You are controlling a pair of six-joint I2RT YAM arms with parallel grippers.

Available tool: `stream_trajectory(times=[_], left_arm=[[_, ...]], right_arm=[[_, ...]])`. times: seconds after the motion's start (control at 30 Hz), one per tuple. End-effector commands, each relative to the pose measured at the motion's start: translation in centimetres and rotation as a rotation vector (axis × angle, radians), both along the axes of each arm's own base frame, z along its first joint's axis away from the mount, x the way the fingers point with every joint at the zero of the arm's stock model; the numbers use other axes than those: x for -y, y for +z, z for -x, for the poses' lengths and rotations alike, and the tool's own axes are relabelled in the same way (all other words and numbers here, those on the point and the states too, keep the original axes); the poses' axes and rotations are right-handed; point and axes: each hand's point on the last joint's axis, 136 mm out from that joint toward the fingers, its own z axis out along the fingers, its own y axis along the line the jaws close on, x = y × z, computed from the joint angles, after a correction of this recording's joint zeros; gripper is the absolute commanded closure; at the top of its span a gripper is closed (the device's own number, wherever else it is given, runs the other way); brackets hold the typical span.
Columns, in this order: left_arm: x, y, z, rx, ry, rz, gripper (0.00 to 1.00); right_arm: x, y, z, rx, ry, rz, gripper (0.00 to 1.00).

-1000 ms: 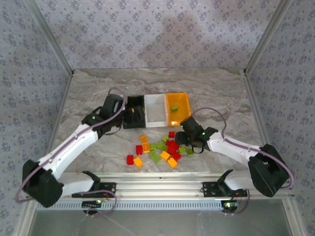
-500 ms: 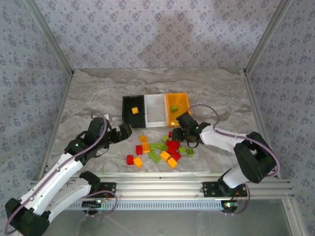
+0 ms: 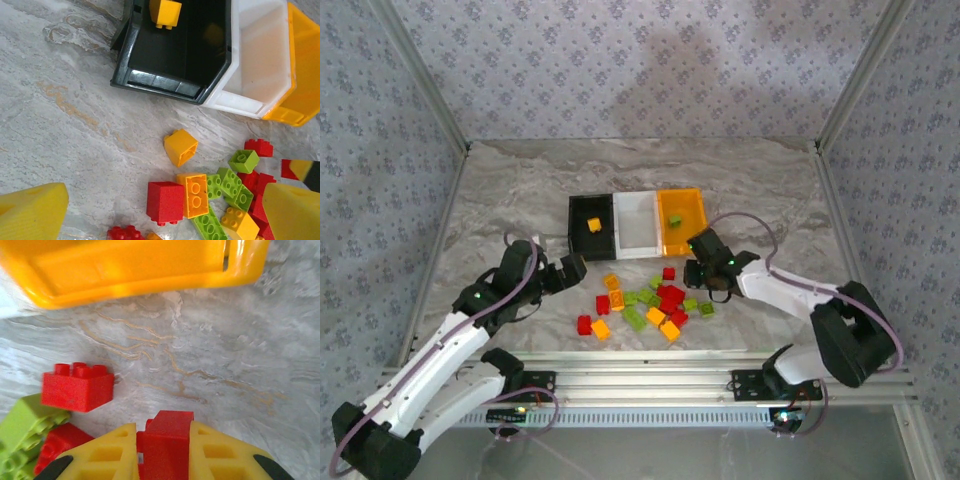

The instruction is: Sort the legos into containers by color

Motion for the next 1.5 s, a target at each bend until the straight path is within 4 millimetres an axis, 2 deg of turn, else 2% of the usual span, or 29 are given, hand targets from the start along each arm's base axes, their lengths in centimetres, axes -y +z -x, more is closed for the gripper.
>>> stream_trajectory(times=[0.0, 0.13, 0.2, 0.37, 0.5, 0.63, 0.7, 0.77, 0.8, 0.9, 1.03, 1.17, 1.27, 1.47], left_arm=[[-0.7, -0.5, 0.3, -0.014, 0.016, -0.027, 0.00], [-0.8, -1.4, 0.6, -0.035, 0.014, -0.031, 0.00], [-0.6, -1.8, 0.9, -0.048, 0.002, -0.023, 0.00], [-0.2, -2.7, 1.7, -0.090, -0.038, -0.017, 0.01], [0.0, -3.6, 2.4, -0.126, -0.067, -0.023, 0.02], [0.7, -4.7, 3.3, -0.173, -0.116, -0.010, 0.08], [1.2, -5.3, 3.9, -0.203, -0.145, -0.007, 0.10], [1.5, -5.7, 4.3, -0.219, -0.166, -0.011, 0.11], [1.7, -5.8, 4.6, -0.228, -0.178, -0.013, 0.11], [2.3, -6.4, 5.7, -0.250, -0.213, -0.015, 0.13], [3.1, -7.7, 7.5, -0.293, -0.266, -0.018, 0.20], [3.8, -9.4, 9.1, -0.331, -0.303, -0.030, 0.22], [4.0, -10.4, 9.1, -0.342, -0.303, -0.039, 0.25], [3.7, -11.0, 7.7, -0.315, -0.265, -0.098, 0.35]], right_arm=[[-1.0, 4.0, -0.6, 0.075, 0.043, -0.011, 0.79], [-5.1, 6.9, -2.5, 0.125, 0.121, -0.034, 0.79], [-7.4, 7.5, -4.1, 0.140, 0.148, -0.043, 0.79], [-11.3, 8.2, -9.1, 0.175, 0.153, -0.026, 0.75], [-12.8, 6.4, -12.1, 0.147, 0.135, 0.003, 0.73], [-13.6, 5.3, -14.4, 0.136, 0.123, 0.028, 0.67], [-14.0, 5.3, -15.4, 0.137, 0.116, 0.025, 0.60], [-14.3, 5.7, -15.9, 0.144, 0.112, 0.011, 0.49], [-14.5, 6.1, -16.1, 0.153, 0.113, 0.000, 0.44], [-14.4, 7.4, -15.9, 0.180, 0.113, -0.020, 0.38], [-13.7, 7.7, -14.5, 0.182, 0.108, -0.045, 0.36], [-12.5, 7.3, -13.0, 0.176, 0.097, -0.047, 0.36], [-11.7, 7.2, -12.3, 0.175, 0.089, -0.055, 0.36], [-11.0, 7.7, -11.2, 0.181, 0.091, -0.061, 0.36]])
